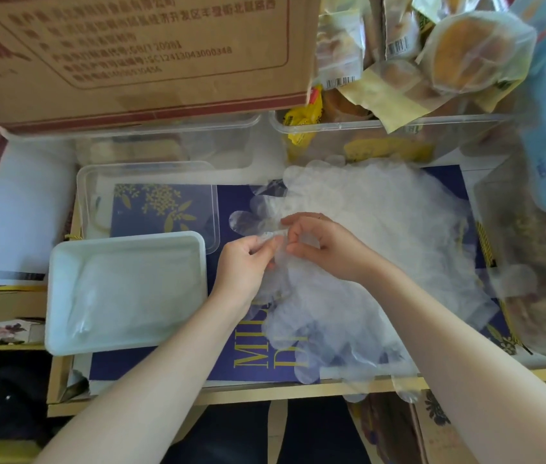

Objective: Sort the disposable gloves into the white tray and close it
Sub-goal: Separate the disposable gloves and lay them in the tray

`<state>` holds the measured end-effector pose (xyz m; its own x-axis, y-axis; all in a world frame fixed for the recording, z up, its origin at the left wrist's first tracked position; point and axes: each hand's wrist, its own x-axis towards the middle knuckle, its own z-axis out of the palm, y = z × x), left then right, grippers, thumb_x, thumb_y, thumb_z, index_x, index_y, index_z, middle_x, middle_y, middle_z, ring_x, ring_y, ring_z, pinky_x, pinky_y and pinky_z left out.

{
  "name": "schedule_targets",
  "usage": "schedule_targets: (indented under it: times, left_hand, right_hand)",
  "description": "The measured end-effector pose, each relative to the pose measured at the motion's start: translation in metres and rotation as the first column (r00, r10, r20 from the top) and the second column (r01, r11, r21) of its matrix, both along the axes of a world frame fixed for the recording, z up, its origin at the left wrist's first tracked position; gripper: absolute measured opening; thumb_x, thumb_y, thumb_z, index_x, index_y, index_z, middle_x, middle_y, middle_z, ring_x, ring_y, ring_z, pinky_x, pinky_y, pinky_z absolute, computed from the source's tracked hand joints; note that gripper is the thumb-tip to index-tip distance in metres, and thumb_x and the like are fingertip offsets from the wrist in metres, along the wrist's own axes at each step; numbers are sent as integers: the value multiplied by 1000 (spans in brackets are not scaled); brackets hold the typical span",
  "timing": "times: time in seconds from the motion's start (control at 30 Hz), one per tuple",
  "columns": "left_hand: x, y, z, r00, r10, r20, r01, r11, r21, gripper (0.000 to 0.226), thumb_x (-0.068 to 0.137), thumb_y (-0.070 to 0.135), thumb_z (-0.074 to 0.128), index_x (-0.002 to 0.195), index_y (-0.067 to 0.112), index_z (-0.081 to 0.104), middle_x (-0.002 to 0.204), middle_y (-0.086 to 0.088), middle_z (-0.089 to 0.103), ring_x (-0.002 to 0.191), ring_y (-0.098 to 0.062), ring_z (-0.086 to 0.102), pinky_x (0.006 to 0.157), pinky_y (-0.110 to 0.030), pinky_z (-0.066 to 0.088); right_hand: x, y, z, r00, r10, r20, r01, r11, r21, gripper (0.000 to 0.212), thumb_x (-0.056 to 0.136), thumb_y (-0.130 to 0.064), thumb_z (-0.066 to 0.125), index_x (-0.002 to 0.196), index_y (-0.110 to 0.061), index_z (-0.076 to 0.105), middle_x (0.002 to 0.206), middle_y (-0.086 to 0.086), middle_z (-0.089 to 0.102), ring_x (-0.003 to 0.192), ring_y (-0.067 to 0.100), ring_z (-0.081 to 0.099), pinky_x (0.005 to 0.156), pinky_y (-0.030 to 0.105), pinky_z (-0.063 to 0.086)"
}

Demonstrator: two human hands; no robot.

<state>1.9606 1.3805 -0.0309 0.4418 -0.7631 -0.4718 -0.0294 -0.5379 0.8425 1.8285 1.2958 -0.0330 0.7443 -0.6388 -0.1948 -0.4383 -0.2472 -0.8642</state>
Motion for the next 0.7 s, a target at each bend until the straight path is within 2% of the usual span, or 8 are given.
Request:
schedule_targets:
  times: [0.07, 0.2, 0.33, 0.37, 0.43, 0.5, 0.6, 0.7]
  left_hand:
    - [-1, 0, 2, 1000, -14, -28, 14, 1000, -15, 24, 92, 30, 57, 74, 18, 68, 55, 11, 61, 51, 5, 52, 56, -14, 41]
    - [2, 1, 5, 985, -15, -173, 17, 1000, 9, 45, 98, 44, 36, 79, 20, 70, 78, 1, 73, 73, -15, 70, 67, -23, 51]
    - [9, 2, 4, 986, -154, 60, 158, 985, -75, 6, 88, 37, 60, 87, 31, 58, 83, 2, 71, 80, -13, 68, 74, -29, 51]
    - [10, 2, 3, 976, -181, 122, 190, 979, -69, 14, 84, 32, 67, 88, 35, 53, 85, 3, 70, 80, -12, 67, 76, -27, 51]
    - [12, 2, 3, 966, -210, 149, 226, 969, -103, 26, 83, 21, 70, 88, 38, 51, 86, 6, 68, 78, -10, 66, 77, -27, 51]
    - [11, 2, 6, 965, -237, 109, 253, 952, -170, 29, 86, 9, 64, 89, 36, 54, 79, 13, 69, 70, -4, 66, 75, -25, 53]
    - [16, 4, 10, 955, -272, 115, 292, 929, -227, 30, 90, 4, 58, 88, 34, 58, 76, 17, 69, 71, -3, 65, 73, -21, 52]
    - [24, 6, 18, 912, -357, 205, 400, 885, -239, 28, 89, 15, 58, 91, 43, 59, 84, 16, 70, 78, -3, 66, 77, -18, 50]
  right_hand:
    - [4, 1, -3, 1000, -2, -30, 1, 1000, -9, 10, 88, -20, 60, 86, -11, 57, 92, 3, 65, 87, 8, 57, 85, 30, 38]
    - [4, 5, -4, 997, -61, -52, 63, 997, 36, 14, 92, -11, 57, 84, -17, 47, 70, -17, 49, 71, -10, 47, 82, 24, 26]
    - [8, 10, -5, 993, -78, -92, 74, 996, -42, 17, 92, -12, 56, 85, -18, 42, 74, -5, 53, 70, 11, 48, 105, 26, 16]
    - [9, 12, -6, 991, -81, -108, 74, 995, -66, 16, 92, -11, 55, 86, -17, 42, 77, -1, 54, 71, 15, 47, 106, 28, 16]
    - [10, 15, -6, 992, -88, -85, 81, 993, -81, 11, 92, -8, 54, 92, -14, 44, 80, 3, 55, 73, 18, 46, 98, 31, 27]
    - [8, 16, -1, 996, -85, -38, 86, 996, 3, 19, 92, -9, 54, 109, -8, 46, 83, 6, 55, 74, 23, 49, 76, 24, 37]
    - [-3, 7, 12, 989, 37, -143, -40, 999, -14, 54, 83, -49, 53, 125, -14, 49, 89, -1, 58, 85, 17, 51, 69, 18, 34]
    - [-14, -3, 23, 918, 169, -358, -252, 948, -197, 71, 63, -75, 33, 96, -21, 65, 87, 4, 63, 100, 17, 45, 83, 24, 22]
